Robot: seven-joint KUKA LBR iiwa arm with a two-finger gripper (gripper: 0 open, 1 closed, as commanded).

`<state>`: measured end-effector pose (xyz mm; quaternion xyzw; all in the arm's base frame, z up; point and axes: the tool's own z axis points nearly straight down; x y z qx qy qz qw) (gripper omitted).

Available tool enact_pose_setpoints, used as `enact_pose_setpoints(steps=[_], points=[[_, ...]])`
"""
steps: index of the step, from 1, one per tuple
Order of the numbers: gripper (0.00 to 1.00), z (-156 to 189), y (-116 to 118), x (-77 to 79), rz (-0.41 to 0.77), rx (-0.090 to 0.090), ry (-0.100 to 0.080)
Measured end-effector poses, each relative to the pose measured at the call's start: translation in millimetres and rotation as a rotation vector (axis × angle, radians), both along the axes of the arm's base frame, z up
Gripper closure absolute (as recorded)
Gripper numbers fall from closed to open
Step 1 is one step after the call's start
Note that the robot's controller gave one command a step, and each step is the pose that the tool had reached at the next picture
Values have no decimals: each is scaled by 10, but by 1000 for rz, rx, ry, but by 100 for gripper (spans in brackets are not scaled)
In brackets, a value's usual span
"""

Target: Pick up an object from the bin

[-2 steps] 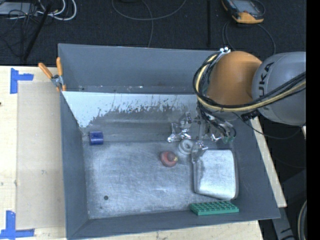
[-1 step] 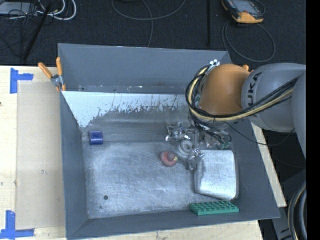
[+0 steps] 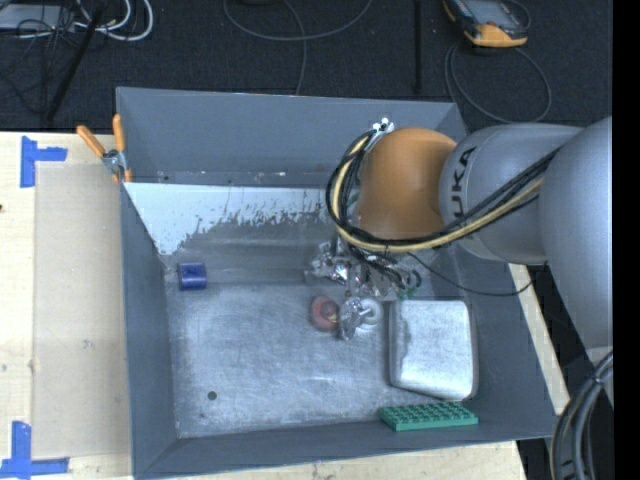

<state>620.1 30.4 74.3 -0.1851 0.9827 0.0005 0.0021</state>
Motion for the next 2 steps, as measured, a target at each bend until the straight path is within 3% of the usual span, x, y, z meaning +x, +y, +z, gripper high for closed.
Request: enact_pose_setpoints(steps=[1, 2], points=[[100, 20, -14, 10, -2, 0, -2], [100, 1491, 91, -430, 407, -2, -2]])
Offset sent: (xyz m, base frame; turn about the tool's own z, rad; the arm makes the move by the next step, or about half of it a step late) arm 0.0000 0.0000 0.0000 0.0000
